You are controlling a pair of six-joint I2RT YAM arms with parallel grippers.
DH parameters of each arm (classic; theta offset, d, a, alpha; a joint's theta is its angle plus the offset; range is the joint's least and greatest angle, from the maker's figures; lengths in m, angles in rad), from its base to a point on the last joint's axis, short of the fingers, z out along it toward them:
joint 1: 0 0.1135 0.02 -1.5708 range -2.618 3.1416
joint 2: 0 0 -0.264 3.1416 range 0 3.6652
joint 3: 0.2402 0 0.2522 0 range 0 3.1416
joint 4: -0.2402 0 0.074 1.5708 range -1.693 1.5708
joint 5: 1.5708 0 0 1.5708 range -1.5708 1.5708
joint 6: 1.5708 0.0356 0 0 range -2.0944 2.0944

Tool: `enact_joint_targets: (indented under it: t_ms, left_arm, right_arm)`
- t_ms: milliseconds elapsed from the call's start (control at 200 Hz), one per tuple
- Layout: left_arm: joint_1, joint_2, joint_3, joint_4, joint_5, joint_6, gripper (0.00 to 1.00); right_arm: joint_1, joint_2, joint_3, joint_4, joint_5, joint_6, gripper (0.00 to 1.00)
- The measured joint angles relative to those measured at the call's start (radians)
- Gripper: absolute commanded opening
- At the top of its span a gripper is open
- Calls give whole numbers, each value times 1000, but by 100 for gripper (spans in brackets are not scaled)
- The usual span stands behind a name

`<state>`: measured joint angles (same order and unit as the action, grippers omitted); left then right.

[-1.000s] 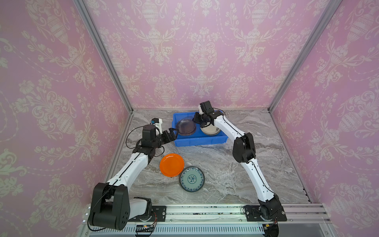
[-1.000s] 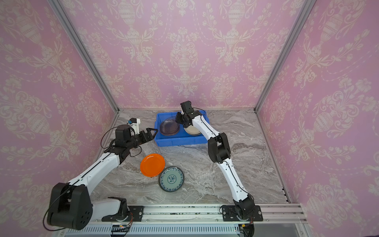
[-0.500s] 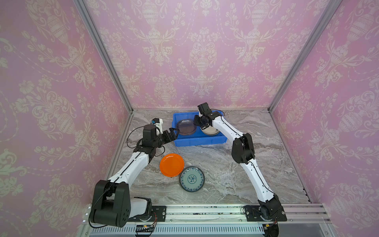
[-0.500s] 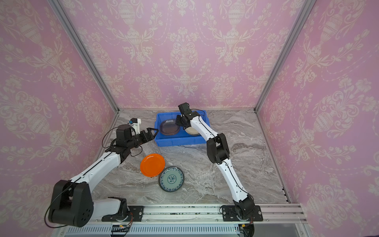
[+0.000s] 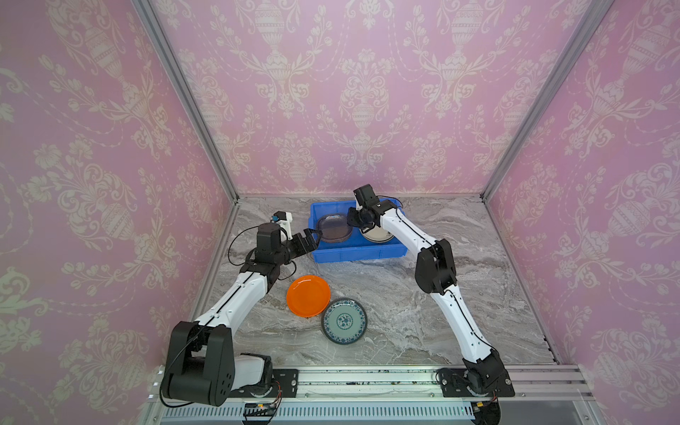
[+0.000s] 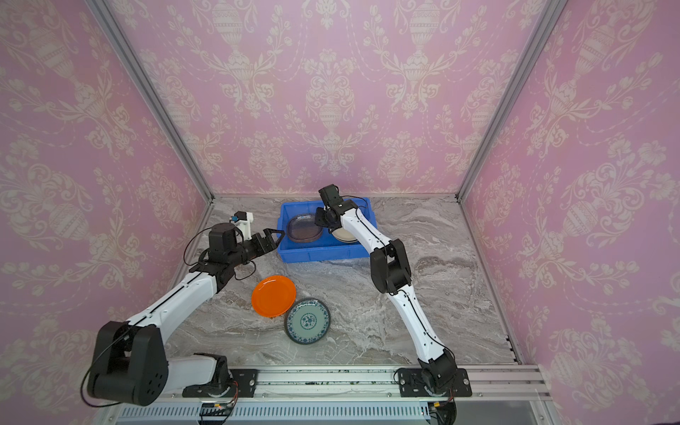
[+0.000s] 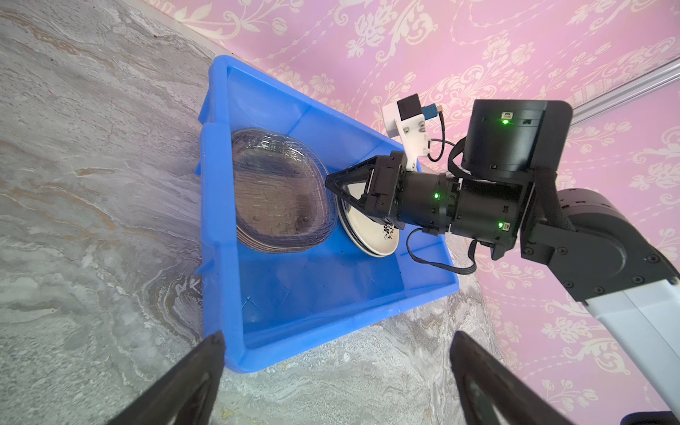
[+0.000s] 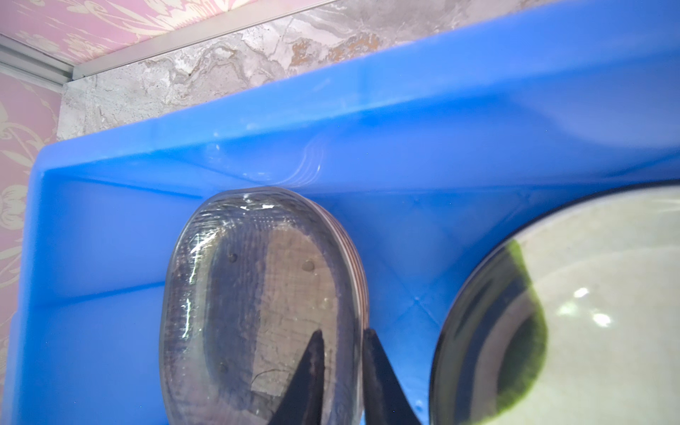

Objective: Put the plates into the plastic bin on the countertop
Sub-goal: 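Lower the clear plate into the bin against the stacked dark plates, then open the right gripper and raise it out of the bin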

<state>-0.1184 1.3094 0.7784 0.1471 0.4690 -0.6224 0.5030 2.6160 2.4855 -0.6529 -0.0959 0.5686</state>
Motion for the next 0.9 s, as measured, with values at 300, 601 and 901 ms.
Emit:
enact_joint_targets:
  t_ms: [300, 601, 901]
  left_arm:
    - [1, 30, -2, 27, 4, -5, 99]
    - [-2, 35, -2, 64, 4, -8, 99]
    - [-55, 32, -4, 69, 5, -15, 99]
  right_arm:
    - [-5, -28, -37, 13, -8, -25, 23]
    - [-22, -403, -439, 122, 18, -136, 28]
    - [-23, -965, -1070, 380, -143, -171, 48]
